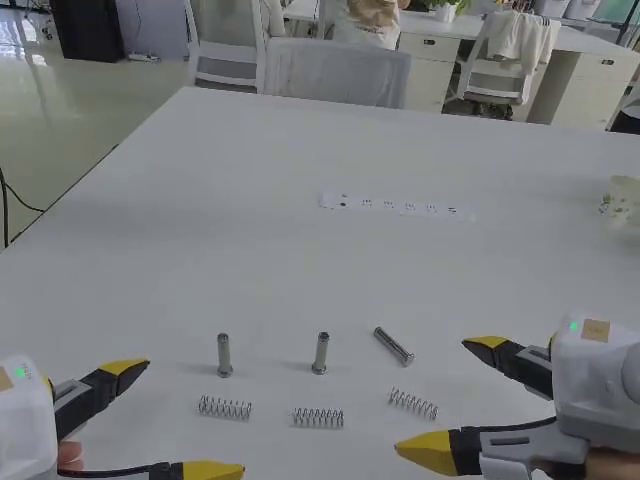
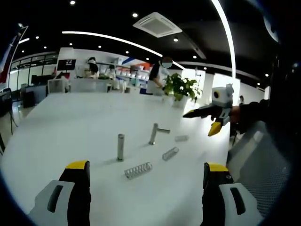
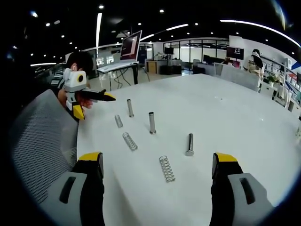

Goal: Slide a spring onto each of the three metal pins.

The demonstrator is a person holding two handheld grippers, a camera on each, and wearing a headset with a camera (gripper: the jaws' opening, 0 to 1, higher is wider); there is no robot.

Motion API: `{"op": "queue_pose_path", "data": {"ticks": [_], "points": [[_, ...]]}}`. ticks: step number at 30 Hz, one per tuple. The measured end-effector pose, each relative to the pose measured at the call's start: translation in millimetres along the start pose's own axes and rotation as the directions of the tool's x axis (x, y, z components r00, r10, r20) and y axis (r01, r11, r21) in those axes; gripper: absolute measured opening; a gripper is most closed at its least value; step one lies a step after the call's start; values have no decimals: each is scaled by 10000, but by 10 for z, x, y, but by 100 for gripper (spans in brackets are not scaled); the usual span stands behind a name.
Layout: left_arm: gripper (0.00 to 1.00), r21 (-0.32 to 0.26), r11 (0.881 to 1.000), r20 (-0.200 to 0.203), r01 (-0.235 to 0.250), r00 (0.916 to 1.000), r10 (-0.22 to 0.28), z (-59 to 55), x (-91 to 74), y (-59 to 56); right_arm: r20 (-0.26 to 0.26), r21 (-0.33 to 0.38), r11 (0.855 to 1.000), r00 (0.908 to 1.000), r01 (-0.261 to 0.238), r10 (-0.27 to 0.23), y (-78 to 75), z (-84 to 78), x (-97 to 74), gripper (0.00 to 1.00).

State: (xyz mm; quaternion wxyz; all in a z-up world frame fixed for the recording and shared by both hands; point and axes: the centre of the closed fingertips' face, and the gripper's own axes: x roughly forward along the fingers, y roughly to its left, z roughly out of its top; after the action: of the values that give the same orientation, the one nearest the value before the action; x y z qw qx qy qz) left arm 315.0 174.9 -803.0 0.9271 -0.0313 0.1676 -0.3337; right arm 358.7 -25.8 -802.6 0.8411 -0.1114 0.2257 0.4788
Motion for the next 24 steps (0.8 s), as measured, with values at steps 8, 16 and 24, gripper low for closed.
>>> {"op": "queue_pose_path", "data": {"ticks": [8,16,24], "points": [[97,-7,10000,7,-7,10000,7,4,2,-4,7,0,10000,10000,-5,5,-1,-2,2,96],[97,-27,10000,-16,1,10000,-1,-7,5,-2,-20,19,10000,10000,-5,5,3,-11,1,96],[97,-45,10000,-16,31,10000,-31,-19,16,0,-52,25,10000,10000,8,-8,0,-18,-2,96]]}}
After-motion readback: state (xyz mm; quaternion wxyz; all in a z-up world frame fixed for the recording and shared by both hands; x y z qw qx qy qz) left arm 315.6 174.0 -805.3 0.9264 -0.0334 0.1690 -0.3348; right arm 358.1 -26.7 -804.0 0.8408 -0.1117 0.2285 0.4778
